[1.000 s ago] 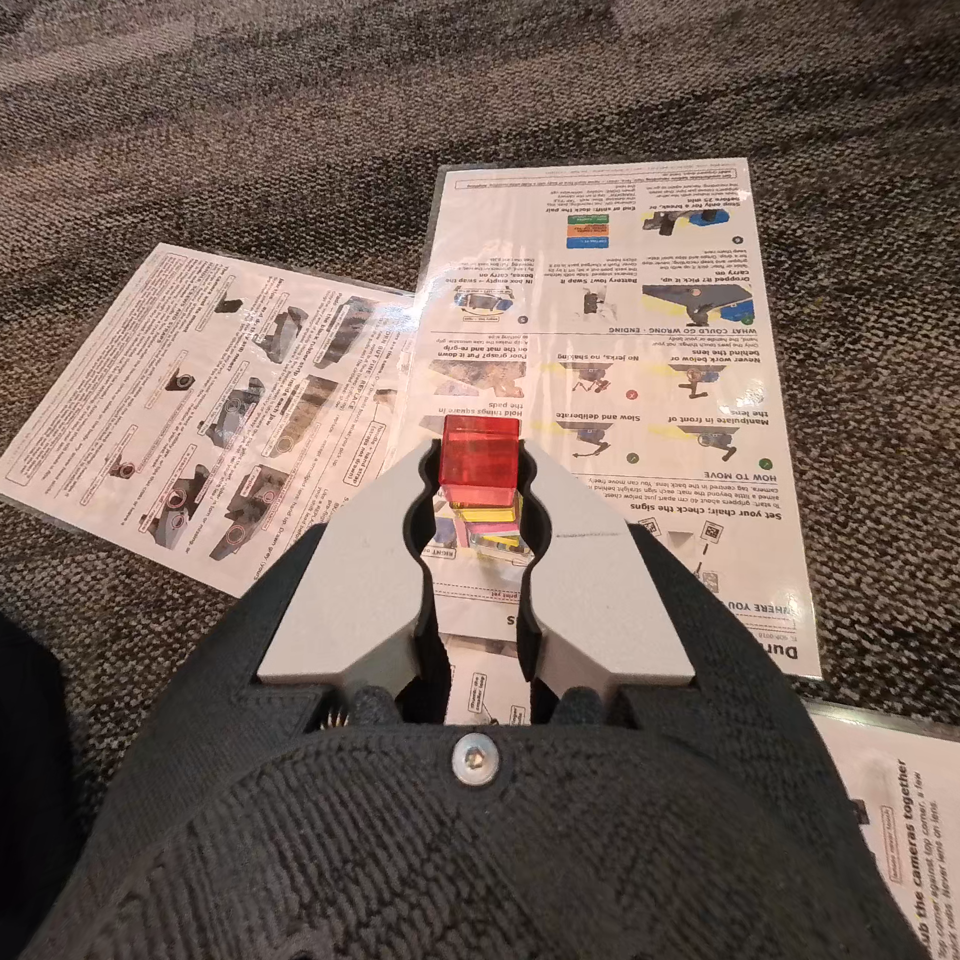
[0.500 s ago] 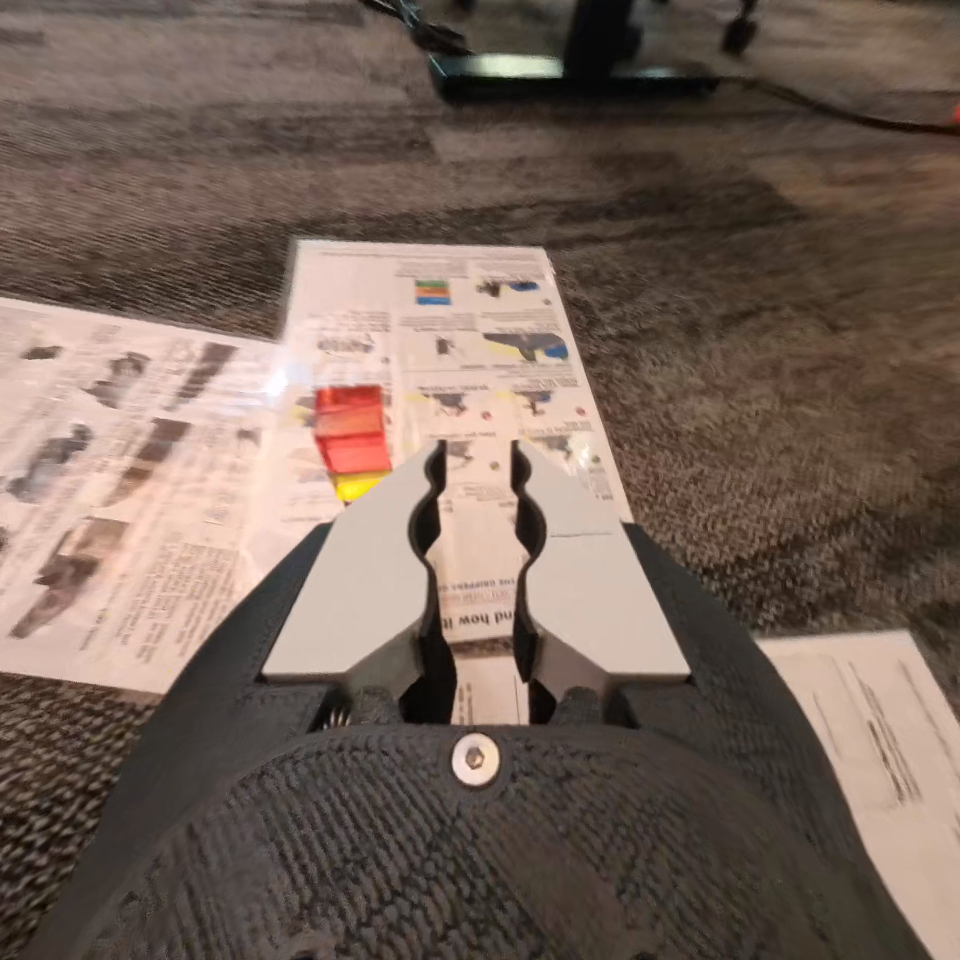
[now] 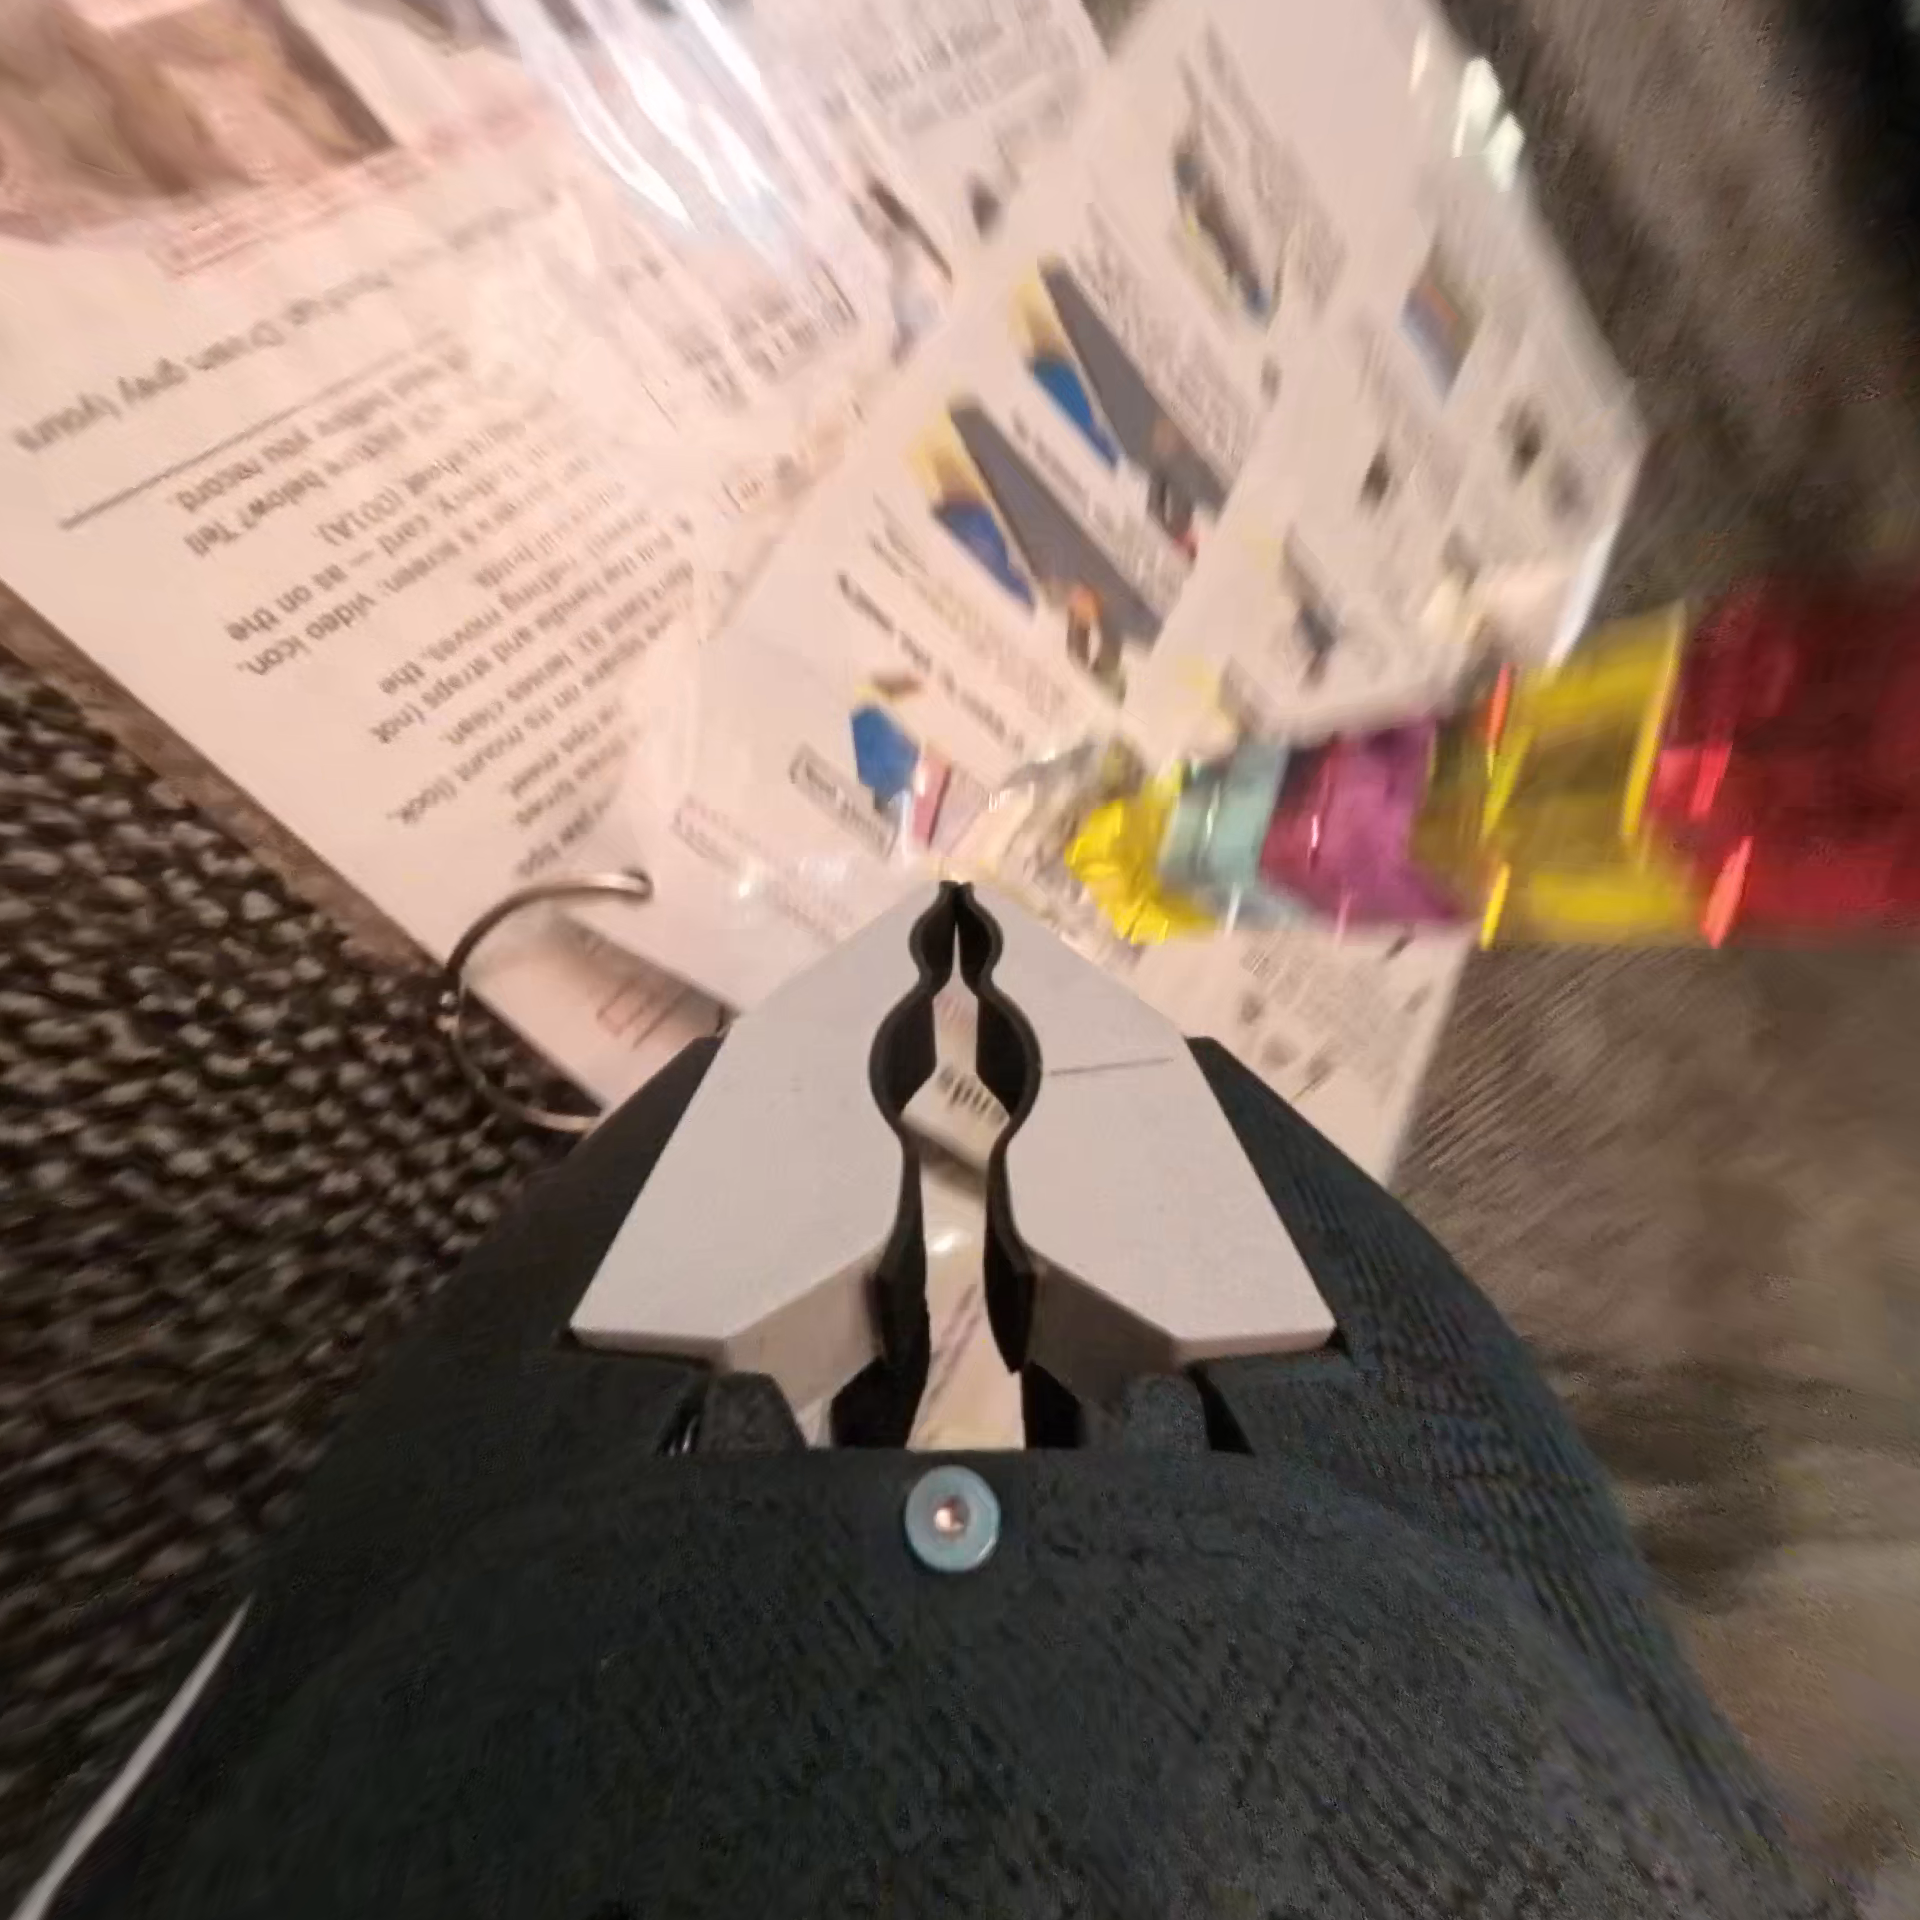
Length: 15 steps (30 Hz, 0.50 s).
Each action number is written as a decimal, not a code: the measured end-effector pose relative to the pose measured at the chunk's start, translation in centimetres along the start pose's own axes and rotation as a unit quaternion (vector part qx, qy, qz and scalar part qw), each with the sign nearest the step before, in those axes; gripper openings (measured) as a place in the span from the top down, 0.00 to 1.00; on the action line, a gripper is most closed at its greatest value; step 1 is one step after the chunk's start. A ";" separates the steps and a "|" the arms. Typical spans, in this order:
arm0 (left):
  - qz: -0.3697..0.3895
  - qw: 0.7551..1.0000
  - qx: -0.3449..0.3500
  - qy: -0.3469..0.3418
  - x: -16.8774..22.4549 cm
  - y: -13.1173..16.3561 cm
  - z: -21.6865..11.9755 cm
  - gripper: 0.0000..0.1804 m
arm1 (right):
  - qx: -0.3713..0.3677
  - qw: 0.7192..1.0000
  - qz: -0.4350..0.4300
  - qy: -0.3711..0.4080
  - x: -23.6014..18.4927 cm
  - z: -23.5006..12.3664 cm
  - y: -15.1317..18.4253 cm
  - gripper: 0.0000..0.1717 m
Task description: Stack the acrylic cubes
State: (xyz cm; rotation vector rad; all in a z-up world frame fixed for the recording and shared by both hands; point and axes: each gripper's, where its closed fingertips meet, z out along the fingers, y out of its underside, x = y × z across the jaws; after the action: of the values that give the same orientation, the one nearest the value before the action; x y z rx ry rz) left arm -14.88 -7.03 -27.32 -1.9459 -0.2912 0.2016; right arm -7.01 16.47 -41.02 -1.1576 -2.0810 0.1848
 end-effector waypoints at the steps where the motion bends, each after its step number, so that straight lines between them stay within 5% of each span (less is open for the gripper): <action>1: 0.000 1.000 0.000 0.000 0.0 0.0 0.0 1.00 | 0.007 0.997 -0.064 0.030 0.0 0.2 -1.5 1.00; 4: 0.000 1.000 0.000 0.000 0.0 0.0 0.0 1.00 | 0.025 0.968 -0.228 0.099 -0.9 0.9 -5.2 1.00; 7: 0.004 1.000 -0.004 0.001 0.1 0.1 0.1 1.00 | 0.024 0.949 -0.297 0.101 -2.5 2.0 -6.3 1.00; 15: 0.006 1.000 -0.007 0.003 0.2 0.3 0.2 1.00 | -0.052 0.955 -0.221 0.190 2.5 3.4 -3.4 1.00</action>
State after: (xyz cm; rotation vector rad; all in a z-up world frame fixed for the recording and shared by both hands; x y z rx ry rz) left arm -14.76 -6.90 -27.66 -1.9632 -0.2774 0.2021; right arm -12.32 17.17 -40.63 -0.6873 -1.9549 -0.3402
